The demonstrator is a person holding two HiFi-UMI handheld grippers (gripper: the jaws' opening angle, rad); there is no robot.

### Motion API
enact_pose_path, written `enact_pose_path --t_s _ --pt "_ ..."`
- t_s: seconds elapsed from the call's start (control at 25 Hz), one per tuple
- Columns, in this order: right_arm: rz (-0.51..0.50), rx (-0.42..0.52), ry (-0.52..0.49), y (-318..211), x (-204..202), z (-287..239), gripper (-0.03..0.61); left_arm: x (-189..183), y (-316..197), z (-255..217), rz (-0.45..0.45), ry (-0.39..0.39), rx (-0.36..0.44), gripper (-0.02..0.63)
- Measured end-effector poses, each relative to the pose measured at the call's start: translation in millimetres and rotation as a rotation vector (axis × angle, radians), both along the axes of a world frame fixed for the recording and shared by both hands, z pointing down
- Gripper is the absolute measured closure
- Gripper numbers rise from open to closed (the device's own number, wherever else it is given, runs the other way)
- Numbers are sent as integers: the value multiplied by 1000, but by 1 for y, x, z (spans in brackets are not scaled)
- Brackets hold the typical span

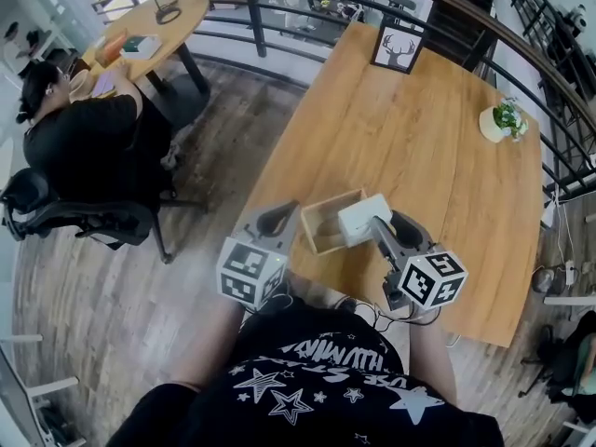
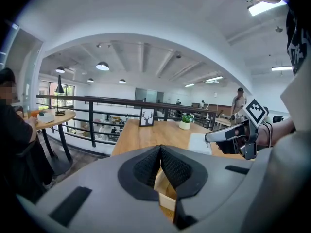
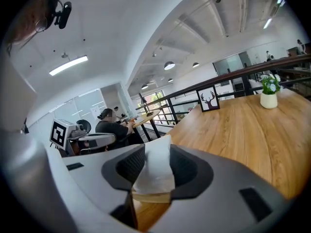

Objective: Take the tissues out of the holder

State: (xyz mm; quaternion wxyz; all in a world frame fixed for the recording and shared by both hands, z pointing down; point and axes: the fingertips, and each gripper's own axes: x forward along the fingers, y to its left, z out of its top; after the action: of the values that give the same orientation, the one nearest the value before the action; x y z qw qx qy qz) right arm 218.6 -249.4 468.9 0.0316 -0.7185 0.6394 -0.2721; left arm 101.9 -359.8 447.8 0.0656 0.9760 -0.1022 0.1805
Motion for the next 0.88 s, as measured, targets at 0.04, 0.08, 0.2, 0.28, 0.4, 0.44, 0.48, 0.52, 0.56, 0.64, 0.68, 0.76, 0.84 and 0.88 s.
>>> enact_pose_path --t_s 0.04,0.08,0.2,0.28,0.4,0.44,0.48,0.52,0.56,0.64,0.68,0.76,0.84,0.88 --pt "-2 4 -2 6 2 -1 411 2 6 -1 -2 0 0 600" --pt "-3 7 -4 11 4 -3 411 4 11 -1 -4 -3 -1 600" --pt "-8 10 -6 29 10 -6 413 9 30 -2 -5 -14 -3 600" --pt "-7 11 -1 43 15 -7 413 13 43 -1 0 -20 1 600" --pt "4 14 4 65 24 -6 413 21 62 0 9 -22 7 600" --pt "11 14 3 72 28 -6 414 25 68 0 13 -21 8 600" --pt "19 13 2 79 32 -5 414 29 74 0 17 -21 9 600" --pt "26 13 0 85 36 -5 414 34 80 0 21 -21 10 600" --pt "34 13 -2 92 39 -4 414 38 86 0 26 -20 11 600" --pt "48 15 -4 106 46 -2 414 46 97 1 35 -18 10 600" --pt "55 17 -5 112 49 -2 414 49 103 2 39 -17 10 600" --pt "69 22 -11 126 55 -1 414 56 116 3 48 -15 7 600" --pt "83 23 -10 139 62 0 414 62 128 4 57 -17 7 600" --pt "89 22 -7 146 65 0 414 65 134 4 60 -18 7 600"
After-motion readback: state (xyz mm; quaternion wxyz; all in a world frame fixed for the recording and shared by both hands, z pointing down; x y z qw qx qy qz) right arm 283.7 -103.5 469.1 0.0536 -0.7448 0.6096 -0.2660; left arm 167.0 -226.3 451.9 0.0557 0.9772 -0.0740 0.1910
